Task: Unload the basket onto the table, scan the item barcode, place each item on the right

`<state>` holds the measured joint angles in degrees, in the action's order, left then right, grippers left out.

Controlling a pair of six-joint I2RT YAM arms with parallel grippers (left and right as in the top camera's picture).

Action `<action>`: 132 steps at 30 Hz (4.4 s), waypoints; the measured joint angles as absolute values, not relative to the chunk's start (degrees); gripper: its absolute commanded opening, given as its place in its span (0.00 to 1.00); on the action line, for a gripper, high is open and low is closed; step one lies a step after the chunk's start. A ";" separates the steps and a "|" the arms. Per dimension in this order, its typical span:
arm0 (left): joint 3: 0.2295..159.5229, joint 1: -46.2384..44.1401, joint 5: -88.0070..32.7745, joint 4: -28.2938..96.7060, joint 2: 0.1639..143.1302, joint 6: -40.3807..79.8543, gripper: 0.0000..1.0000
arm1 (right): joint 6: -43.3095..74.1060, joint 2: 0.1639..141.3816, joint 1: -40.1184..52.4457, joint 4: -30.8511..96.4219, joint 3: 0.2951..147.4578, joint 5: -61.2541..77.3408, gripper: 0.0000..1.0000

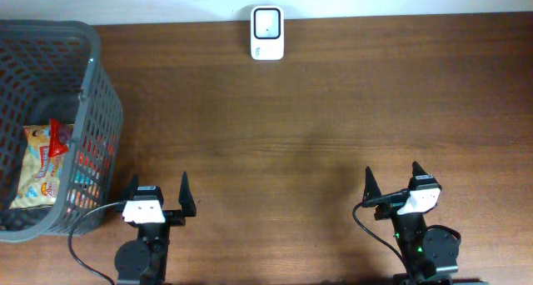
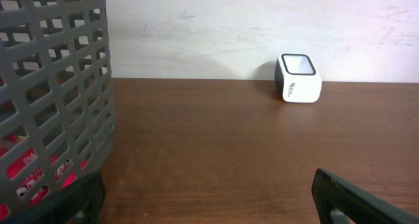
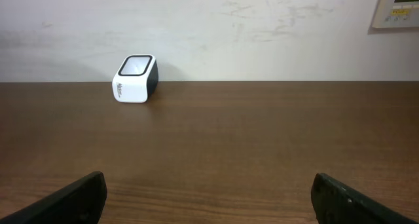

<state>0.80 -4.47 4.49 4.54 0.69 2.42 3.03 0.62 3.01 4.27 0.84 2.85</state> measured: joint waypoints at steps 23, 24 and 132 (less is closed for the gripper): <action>0.80 -4.47 4.49 4.54 0.69 2.42 0.99 | 3.01 0.62 3.44 4.25 0.84 2.85 0.98; 0.80 -4.47 4.49 4.54 0.69 2.42 0.99 | 3.03 0.62 3.44 4.27 0.84 2.85 0.98; 123.66 32.73 -5.37 83.66 126.91 13.10 0.00 | 3.01 0.58 3.75 4.25 0.80 2.85 0.98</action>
<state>123.66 32.73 -5.37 83.66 126.91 13.10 3.01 0.58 3.75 4.25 0.80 2.85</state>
